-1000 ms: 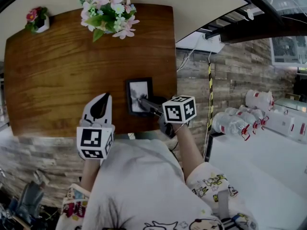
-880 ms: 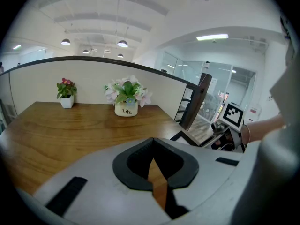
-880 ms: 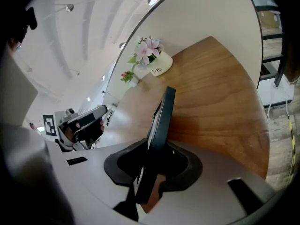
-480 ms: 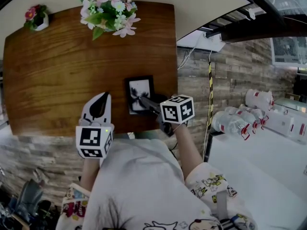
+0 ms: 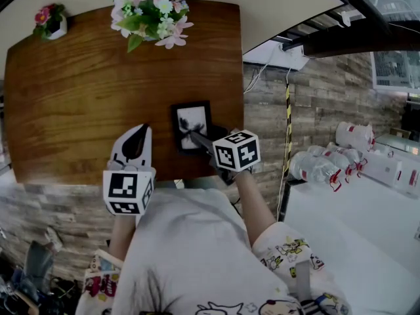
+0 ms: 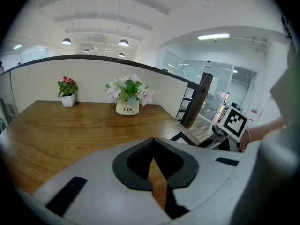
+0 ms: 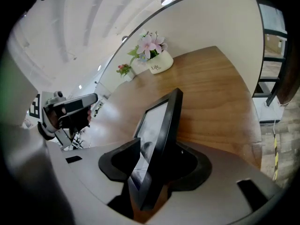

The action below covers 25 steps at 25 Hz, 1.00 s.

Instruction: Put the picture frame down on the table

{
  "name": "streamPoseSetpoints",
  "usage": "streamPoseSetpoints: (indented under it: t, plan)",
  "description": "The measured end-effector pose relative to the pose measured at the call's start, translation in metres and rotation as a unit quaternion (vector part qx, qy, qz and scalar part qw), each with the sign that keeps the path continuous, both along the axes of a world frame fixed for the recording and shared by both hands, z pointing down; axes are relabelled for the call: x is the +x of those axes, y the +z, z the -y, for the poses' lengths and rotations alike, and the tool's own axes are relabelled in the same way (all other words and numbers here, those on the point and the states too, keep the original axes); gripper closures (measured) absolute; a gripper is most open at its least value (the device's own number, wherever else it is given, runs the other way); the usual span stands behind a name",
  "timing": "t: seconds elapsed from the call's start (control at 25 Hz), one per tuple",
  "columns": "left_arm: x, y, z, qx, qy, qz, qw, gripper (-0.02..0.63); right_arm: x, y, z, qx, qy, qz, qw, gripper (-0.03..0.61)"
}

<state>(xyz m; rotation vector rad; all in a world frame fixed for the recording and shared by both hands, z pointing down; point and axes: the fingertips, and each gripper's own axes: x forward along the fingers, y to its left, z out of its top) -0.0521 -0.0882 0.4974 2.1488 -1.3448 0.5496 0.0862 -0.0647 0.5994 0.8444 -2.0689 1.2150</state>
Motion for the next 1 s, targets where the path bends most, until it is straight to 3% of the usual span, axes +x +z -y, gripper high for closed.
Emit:
streamPoseSetpoints:
  t: [0.48, 1.0]
  plan:
    - [-0.002, 0.002, -0.004, -0.002, 0.003, 0.001, 1.0000, 0.611, 0.006, 0.006, 0.002, 0.025, 0.001, -0.044, 0.999, 0.367]
    - [-0.006, 0.003, -0.009, 0.000, 0.001, 0.002, 1.0000, 0.611, 0.012, 0.008, -0.002, 0.030, 0.013, -0.063, 0.997, 0.353]
